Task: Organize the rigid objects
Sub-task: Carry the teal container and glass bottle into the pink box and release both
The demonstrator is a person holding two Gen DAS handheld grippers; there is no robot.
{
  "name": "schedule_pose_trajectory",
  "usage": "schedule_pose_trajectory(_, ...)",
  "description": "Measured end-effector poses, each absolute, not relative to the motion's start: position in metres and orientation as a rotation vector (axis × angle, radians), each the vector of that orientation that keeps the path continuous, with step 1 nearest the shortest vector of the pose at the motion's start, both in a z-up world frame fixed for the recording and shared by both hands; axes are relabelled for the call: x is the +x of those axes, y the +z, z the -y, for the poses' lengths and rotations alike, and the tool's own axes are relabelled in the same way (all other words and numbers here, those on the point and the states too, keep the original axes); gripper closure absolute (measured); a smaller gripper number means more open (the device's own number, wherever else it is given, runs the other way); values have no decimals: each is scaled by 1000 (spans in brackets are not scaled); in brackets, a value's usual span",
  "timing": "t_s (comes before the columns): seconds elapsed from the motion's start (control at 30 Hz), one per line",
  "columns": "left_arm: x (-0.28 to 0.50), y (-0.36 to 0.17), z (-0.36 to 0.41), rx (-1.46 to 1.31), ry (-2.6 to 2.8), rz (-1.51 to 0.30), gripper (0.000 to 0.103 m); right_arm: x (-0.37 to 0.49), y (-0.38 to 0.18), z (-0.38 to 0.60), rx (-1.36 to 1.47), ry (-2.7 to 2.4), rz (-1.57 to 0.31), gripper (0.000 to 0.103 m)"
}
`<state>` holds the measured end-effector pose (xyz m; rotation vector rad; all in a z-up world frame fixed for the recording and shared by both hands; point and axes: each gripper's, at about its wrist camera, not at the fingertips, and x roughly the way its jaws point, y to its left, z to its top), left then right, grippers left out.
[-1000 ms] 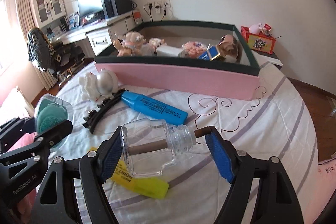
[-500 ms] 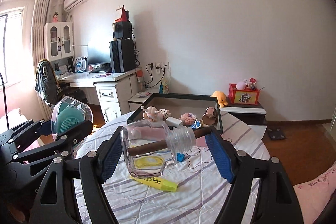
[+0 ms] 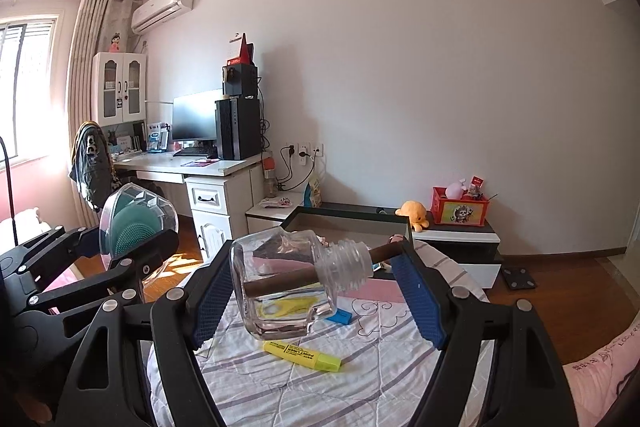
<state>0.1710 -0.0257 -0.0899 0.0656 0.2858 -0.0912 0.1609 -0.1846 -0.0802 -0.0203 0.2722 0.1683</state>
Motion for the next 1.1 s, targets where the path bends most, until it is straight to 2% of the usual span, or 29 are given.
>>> schedule_pose_trajectory(0.3, 224, -100, 34, 99, -101, -337, 58, 209, -92, 188, -18, 202, -322, 25)
schedule_pose_trajectory(0.63, 374, -127, 47, 133, -150, -512, 58, 334, -116, 195, -51, 212, -429, 25)
schedule_pose_trajectory(0.87, 465, -169, 62, 153, -156, -659, 58, 420, -155, 205, -48, 205, -547, 25)
schedule_pose_trajectory(0.97, 486, -185, 75, 185, -163, -689, 63, 442, -177, 214, -43, 183, -602, 25)
schedule_pose_trajectory(1.1, 498, -191, 87, 214, -185, -680, 63, 459, -195, 228, -36, 158, -647, 25)
